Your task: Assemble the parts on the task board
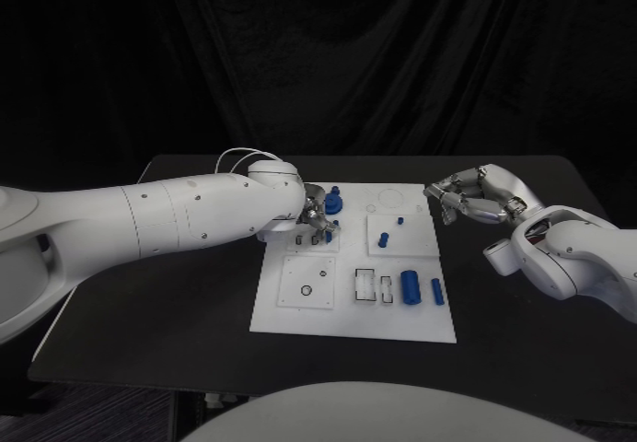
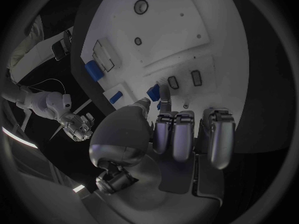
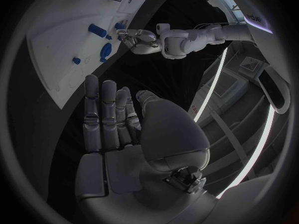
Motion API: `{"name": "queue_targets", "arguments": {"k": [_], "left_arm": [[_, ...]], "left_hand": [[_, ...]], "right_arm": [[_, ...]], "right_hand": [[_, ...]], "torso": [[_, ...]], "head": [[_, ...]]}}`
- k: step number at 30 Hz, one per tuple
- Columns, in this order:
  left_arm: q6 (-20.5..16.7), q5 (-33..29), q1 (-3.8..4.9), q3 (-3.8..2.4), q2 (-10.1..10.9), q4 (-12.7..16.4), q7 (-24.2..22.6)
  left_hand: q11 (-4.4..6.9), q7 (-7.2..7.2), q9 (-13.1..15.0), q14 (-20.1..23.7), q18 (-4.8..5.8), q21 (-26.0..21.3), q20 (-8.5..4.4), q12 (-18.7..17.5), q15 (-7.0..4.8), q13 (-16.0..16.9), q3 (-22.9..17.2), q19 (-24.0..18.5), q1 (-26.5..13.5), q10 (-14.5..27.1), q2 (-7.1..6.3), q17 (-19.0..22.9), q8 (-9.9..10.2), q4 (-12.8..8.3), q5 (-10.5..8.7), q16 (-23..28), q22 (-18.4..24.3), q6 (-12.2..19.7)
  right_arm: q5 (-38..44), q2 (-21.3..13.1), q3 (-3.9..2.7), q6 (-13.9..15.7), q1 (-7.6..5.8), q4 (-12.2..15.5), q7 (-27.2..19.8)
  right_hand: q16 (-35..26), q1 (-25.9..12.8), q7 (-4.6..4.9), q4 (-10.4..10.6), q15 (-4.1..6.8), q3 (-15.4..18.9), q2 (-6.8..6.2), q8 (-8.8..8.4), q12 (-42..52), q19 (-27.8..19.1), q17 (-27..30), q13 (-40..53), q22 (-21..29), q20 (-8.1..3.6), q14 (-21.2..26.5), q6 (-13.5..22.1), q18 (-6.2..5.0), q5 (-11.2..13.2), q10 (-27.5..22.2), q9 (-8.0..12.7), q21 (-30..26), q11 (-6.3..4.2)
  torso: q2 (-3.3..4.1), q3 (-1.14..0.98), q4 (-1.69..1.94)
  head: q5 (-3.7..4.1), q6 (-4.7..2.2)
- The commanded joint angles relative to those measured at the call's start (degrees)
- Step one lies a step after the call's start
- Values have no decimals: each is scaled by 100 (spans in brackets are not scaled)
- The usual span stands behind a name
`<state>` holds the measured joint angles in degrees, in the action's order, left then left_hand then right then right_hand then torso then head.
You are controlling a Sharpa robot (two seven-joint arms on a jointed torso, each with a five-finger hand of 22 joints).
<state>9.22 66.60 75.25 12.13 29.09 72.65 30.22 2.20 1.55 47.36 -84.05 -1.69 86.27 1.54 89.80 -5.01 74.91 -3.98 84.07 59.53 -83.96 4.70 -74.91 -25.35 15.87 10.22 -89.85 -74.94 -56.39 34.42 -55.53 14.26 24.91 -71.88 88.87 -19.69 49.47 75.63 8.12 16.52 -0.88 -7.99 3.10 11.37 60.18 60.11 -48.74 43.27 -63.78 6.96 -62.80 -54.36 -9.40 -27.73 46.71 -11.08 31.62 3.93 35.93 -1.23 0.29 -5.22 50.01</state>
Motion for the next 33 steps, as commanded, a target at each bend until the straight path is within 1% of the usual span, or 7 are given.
{"name": "queue_targets", "arguments": {"k": [1,8,11,19,26,29,33], "left_arm": [[70,25,-16,-5,-20,-20,-109],[59,25,-32,-5,-42,-64,-218],[33,25,-36,-5,-48,-75,-254],[31,25,-41,-5,-59,-81,-290],[50,25,-44,-5,-75,-90,-306],[65,25,-45,-5,-78,-89,-307],[93,25,-46,-5,-82,-92,-299]], "left_hand": [[-2,13,1,-595,-50,-31,-18,20,-9,1509,-14,54,53,-604,16,-1509,36,-37,23,-15,-571,12],[-14,27,-16,-595,-63,-62,-12,20,-1,1509,-8,20,56,-604,14,-1509,115,-41,63,-15,-515,18],[-23,34,-31,-595,-67,-78,-3,20,9,1509,-26,9,96,-604,21,-1509,202,-76,173,-15,-499,-8],[-26,38,-35,-595,-66,-82,2,20,13,1509,-38,13,127,-604,9,-1509,271,-111,282,-15,-506,-37],[-25,34,-34,-595,-66,-86,4,20,13,1509,-56,14,166,-604,-6,-1509,321,-156,384,-15,-507,-74],[-22,31,-30,-595,-64,-85,2,20,11,1509,-83,20,194,-604,-7,-1509,362,-190,503,-15,-518,-105],[-9,15,-16,-595,-64,-89,-6,20,0,1509,-163,25,277,-604,-49,-1509,440,-295,853,-15,-526,-153]], "right_arm": [[24,7,-4,-83,19,-8,100],[25,24,-4,-190,30,-24,111],[25,31,-4,-221,37,-29,120],[25,42,-4,-279,51,-45,138],[25,64,-4,-335,77,-74,152],[25,68,-4,-363,87,-83,156],[25,56,-4,-384,92,-91,157]], "right_hand": [[-6,64,-24,-13,6,15,-13,34,9,38,-6,-7,7,18,16,18,-105,-33,32,-3,-21,8],[-8,70,-24,-11,6,13,-8,36,9,40,2,-11,8,18,18,18,-105,-35,32,-3,-24,8],[-11,78,-25,-10,6,7,2,38,9,42,10,-16,10,17,19,19,-105,-40,32,-3,-28,7],[-16,91,-24,-10,5,0,14,38,9,44,22,-22,12,17,24,25,-105,-47,30,-2,-33,7],[-24,97,-24,-11,5,-2,15,40,8,45,34,-26,13,17,31,25,-104,-51,28,-2,-36,8],[-24,97,-24,-11,5,-2,15,40,8,45,34,-26,13,17,31,25,-104,-51,28,-2,-36,8],[-35,103,-23,-11,5,-3,16,42,7,46,49,-30,15,17,40,26,-104,-55,25,-2,-39,8]], "torso": [[1,-2,-1],[12,8,-2],[13,8,3],[10,7,13],[7,5,-2],[7,2,-4],[1,-1,-3]], "head": [[-16,-1],[-25,-1],[-23,-1],[-20,-1],[-53,-1],[-54,-1],[-48,-1]]}}
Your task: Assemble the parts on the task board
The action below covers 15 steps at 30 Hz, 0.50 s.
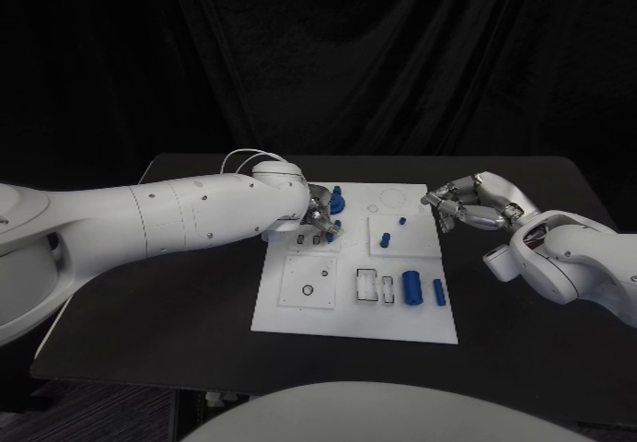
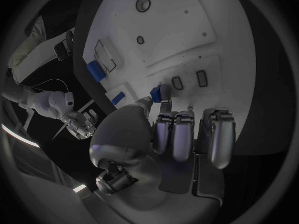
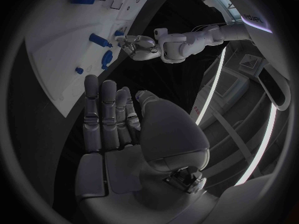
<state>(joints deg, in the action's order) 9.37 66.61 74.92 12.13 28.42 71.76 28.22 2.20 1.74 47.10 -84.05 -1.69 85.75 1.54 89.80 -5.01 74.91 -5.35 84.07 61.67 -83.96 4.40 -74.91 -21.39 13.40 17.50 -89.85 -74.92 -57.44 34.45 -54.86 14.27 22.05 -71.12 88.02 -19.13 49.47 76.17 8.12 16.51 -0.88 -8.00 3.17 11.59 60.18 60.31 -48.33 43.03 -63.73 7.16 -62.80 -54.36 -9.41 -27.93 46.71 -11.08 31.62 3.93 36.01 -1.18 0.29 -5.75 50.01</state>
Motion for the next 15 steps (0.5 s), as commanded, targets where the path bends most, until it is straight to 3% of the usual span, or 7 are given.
{"name": "queue_targets", "arguments": {"k": [1,4,11,15], "left_arm": [[86,23,-14,-5,-16,-4,-98],[112,23,-15,-5,-12,-7,-89],[201,23,-18,-5,-5,-10,-37],[232,23,-20,-5,1,-6,-15]], "left_hand": [[-7,-6,13,-595,-63,-38,-7,20,-1,1509,-39,26,69,-604,-25,-1509,55,-59,162,-15,-531,-56],[6,-21,30,-595,-63,-41,-17,20,-12,1509,-164,30,149,-604,-58,-1509,121,-165,382,-15,-539,-78],[15,-31,51,-595,-62,-43,-24,20,-20,1509,-287,33,187,-604,-98,-1509,160,-247,465,-15,-545,-111],[32,-49,88,-595,-58,-39,-39,20,-35,1509,-470,46,209,-604,-163,-1509,196,-355,626,-15,-567,-164]], "right_arm": [[22,-14,-5,-100,16,-9,102],[22,-21,-5,-104,18,-17,104],[22,-24,-5,-114,19,-27,110],[22,-18,-5,-118,20,-36,111]], "right_hand": [[-35,49,-23,-11,5,-3,9,19,7,25,9,-6,9,-3,40,26,-104,-35,25,-2,-39,8],[-39,50,-22,-11,4,-1,5,19,7,25,15,-8,10,-3,44,27,-104,-35,23,-2,-41,9],[-39,50,-22,-11,4,-1,5,19,7,25,15,-8,10,-3,44,27,-104,-35,23,-2,-41,9],[-42,51,-21,-10,4,1,3,20,6,25,20,-10,11,-3,47,28,-103,-36,21,-2,-43,10]], "torso": [[-8,-7,-2],[-11,-9,-2],[-5,-18,-9],[-8,-14,-9]], "head": [[8,-1],[8,-1],[-16,-1],[-23,-1]]}}
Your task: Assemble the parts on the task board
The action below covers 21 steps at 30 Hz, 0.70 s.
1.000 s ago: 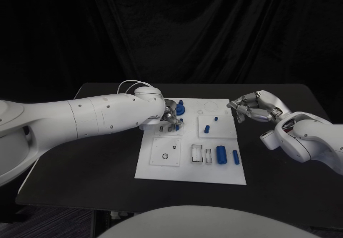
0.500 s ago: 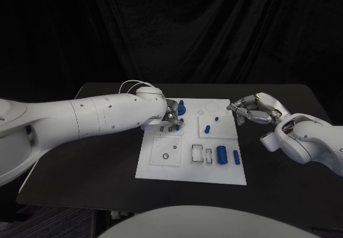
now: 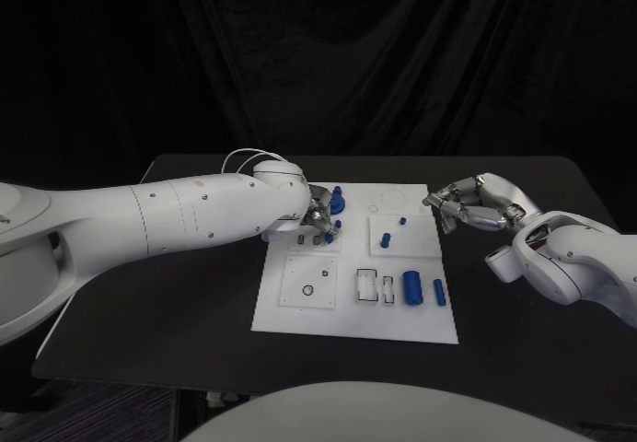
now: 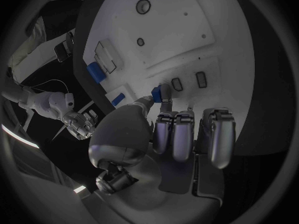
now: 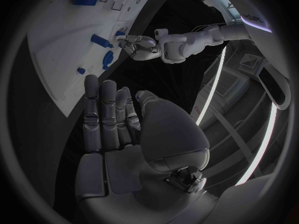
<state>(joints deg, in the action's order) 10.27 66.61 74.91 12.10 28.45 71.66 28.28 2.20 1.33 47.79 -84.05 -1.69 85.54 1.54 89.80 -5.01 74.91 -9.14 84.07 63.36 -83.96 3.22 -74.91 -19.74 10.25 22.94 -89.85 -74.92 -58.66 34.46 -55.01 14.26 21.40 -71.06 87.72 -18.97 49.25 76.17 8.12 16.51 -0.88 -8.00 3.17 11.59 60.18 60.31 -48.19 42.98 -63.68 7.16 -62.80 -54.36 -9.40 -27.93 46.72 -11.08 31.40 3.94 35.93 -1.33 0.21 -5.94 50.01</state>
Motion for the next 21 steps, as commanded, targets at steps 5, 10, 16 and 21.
{"name": "queue_targets", "arguments": {"k": [5,10,16,21], "left_arm": [[137,23,-19,-2,10,10,-3],[87,23,-20,-2,16,19,0],[-3,23,-20,-2,50,60,29],[-40,23,-20,-2,90,69,67]], "left_hand": [[45,-20,62,-595,-54,-13,-53,20,-47,1509,-310,60,33,-604,-119,-1509,69,-151,232,-15,-591,-74],[55,-27,132,-595,-54,-20,-66,20,-59,1509,-671,63,-11,-604,-224,-1509,118,-320,354,-15,-598,-99],[53,-19,242,-595,-52,-27,-67,20,-59,1509,-1220,70,-171,-604,-357,-1509,173,-549,466,-15,-615,-127],[51,-16,269,-595,-55,-36,-65,20,-57,1509,-1326,64,-238,-604,-377,-1509,187,-582,464,-15,-606,-131]], "right_arm": [[21,0,-5,-64,14,-9,112],[21,-4,-5,-74,14,-12,132],[20,-14,-5,-89,14,-19,160],[20,-32,-5,-100,14,-13,188]], "right_hand": [[-22,52,-21,-9,3,1,4,21,6,25,9,-6,6,-3,49,27,-103,-38,20,-2,-23,11],[-22,52,-21,-9,3,1,4,21,6,25,9,-6,6,-3,49,27,-103,-38,20,-2,-23,11],[-27,53,-19,-2,1,-3,18,25,5,25,19,-13,8,-2,56,28,-103,-43,17,-2,-29,13],[-27,51,-18,1,1,-3,22,26,5,25,22,-15,9,-1,58,28,-102,-43,15,-2,-32,14]], "torso": [[-2,4,-1],[-2,5,4],[6,5,4],[8,6,3]], "head": [[-11,-1],[-12,-1],[-29,-1],[-43,-1]]}}
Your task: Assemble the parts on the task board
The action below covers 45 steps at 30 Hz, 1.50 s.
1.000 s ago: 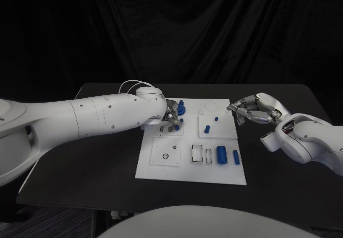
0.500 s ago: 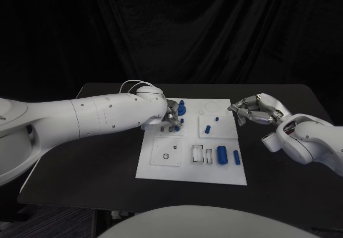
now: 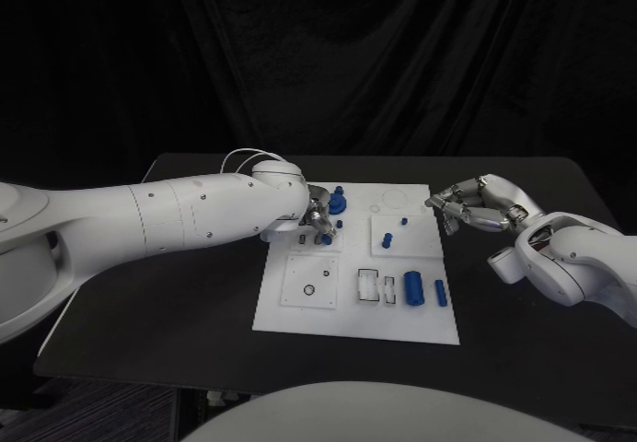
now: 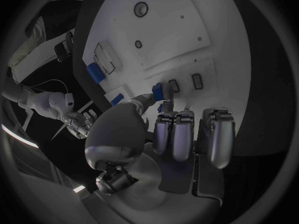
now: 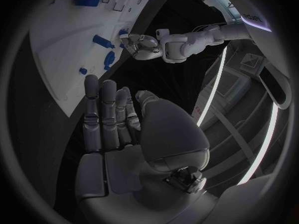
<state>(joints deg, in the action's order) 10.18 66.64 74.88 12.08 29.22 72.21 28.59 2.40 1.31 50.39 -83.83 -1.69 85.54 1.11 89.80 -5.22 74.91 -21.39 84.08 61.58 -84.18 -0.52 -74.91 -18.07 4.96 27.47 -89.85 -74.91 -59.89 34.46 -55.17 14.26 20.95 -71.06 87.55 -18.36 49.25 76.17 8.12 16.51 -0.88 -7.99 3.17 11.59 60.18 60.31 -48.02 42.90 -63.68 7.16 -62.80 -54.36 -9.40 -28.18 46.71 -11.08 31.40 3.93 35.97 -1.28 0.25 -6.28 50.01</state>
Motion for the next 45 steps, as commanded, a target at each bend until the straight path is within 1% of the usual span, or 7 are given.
{"name": "queue_targets", "arguments": {"k": [1,8,14,19,25,33,45], "left_arm": [[-38,21,-17,0,21,16,43],[-84,21,-17,0,91,39,93],[-111,21,-17,0,155,54,114],[-146,21,-17,0,203,50,120],[-161,21,-17,0,244,40,129],[-165,21,-17,0,256,57,95],[-143,21,-19,0,263,67,93]], "left_hand": [[30,-14,10,-617,-56,-38,-22,20,-36,1509,-107,62,-64,-582,-4,-1509,21,-54,11,-15,-604,-9],[28,-12,23,-617,-57,-41,-21,20,-34,1509,-156,60,-104,-582,-6,-1509,27,-61,6,-15,-602,-14],[27,-11,32,-617,-57,-42,-20,20,-34,1509,-189,61,-134,-582,-6,-1509,30,-65,-1,-15,-603,-20],[27,-11,34,-617,-58,-45,-20,20,-33,1509,-195,58,-138,-582,-6,-1509,31,-66,-3,-15,-598,-20],[27,-11,37,-617,-62,-55,-19,20,-33,1509,-208,47,-144,-582,-8,-1509,34,-71,-6,-15,-580,-20],[24,-7,48,-617,-73,-82,-18,20,-31,1509,-252,21,-176,-582,-8,-1509,46,-79,-28,-15,-537,-13],[16,3,65,-617,-76,-94,-13,20,-26,1509,-313,12,-241,-582,1,-1509,67,-78,-80,-15,-526,-7]], "right_arm": [[20,-18,-4,-57,13,5,131],[20,-27,-5,-82,13,10,152],[20,-31,-5,-110,14,11,170],[20,-35,-5,-127,14,10,181],[20,-31,-5,-142,15,6,189],[20,-11,-5,-159,18,-8,193],[20,4,-5,-173,20,-20,206]], "right_hand": [[-28,50,-17,2,0,-2,22,26,4,25,6,-7,10,-1,59,28,-102,-17,15,-2,-33,14],[-29,47,-16,6,-1,0,25,27,4,24,9,-10,11,-1,62,29,-101,-16,12,-2,-36,16],[-30,44,-15,8,-2,1,28,28,3,23,12,-13,12,0,65,29,-101,-16,9,-2,-39,18],[-30,44,-15,8,-2,1,28,28,3,23,12,-13,12,0,65,29,-101,-16,9,-2,-39,18],[-30,44,-15,8,-2,1,28,28,3,23,12,-13,12,0,65,29,-101,-16,9,-2,-39,18],[-31,40,-13,10,-4,3,30,29,2,22,17,-17,14,1,69,32,-100,-14,5,-1,-44,19],[-32,38,-13,9,-6,6,31,31,1,21,21,-21,16,2,73,31,-100,-13,1,-2,-48,21]], "torso": [[3,0,3],[4,1,-4],[5,3,11],[5,5,3],[4,6,10],[1,5,-11],[-3,4,-15]], "head": [[-5,-1],[-15,-1],[-19,-1],[-24,-1],[-13,-1],[-54,-1],[-70,-1]]}}
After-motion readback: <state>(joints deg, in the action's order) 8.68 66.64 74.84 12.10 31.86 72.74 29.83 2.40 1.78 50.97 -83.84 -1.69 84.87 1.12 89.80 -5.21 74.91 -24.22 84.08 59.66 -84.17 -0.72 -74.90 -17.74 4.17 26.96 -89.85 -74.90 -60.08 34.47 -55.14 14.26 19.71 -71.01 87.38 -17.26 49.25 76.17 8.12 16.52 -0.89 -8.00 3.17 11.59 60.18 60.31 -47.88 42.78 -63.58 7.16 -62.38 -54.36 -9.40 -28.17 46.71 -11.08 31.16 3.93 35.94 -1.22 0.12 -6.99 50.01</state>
